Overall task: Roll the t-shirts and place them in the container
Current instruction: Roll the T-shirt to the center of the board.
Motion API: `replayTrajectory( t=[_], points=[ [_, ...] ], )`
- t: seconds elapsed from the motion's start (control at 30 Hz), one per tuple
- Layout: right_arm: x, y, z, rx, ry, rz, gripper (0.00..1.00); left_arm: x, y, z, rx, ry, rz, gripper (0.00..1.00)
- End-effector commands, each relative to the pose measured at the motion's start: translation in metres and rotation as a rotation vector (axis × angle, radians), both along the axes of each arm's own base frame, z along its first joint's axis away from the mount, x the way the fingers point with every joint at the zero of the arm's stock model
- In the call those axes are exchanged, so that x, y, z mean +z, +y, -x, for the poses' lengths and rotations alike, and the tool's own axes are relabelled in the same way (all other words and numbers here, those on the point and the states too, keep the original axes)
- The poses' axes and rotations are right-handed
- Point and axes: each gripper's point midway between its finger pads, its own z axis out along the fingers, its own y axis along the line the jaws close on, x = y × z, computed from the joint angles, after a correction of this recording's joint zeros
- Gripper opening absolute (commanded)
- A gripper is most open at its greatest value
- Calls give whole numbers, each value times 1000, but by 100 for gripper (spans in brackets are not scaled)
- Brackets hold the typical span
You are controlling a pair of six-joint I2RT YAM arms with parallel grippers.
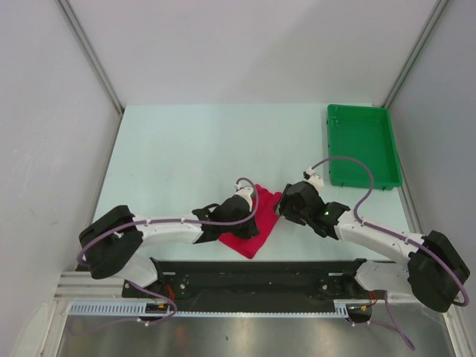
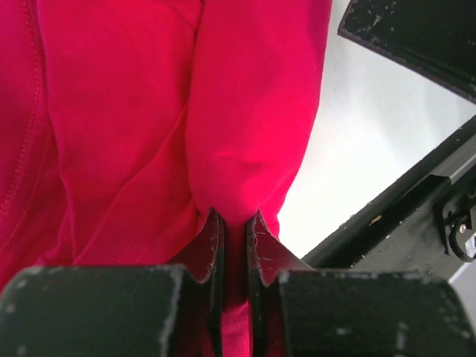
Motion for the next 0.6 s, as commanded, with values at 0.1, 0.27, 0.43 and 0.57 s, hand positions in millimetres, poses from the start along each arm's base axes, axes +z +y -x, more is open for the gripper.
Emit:
replayTrajectory(
  t=[0.1,0.27,0.43,0.57],
  points=[
    [-10,16,-11,-10,-10,-20,62,2,11,-6,33,7,12,3],
    [-30,23,-18,13,37,24,62,8,12,-8,23,-17,14,5],
    [-30,34,-25,35,48,31,65,19,20,-11,17,-64,-12,42],
    [-35,35,-27,40,64,58,68,39,36,-27,77,-169,-70,60]
  ],
)
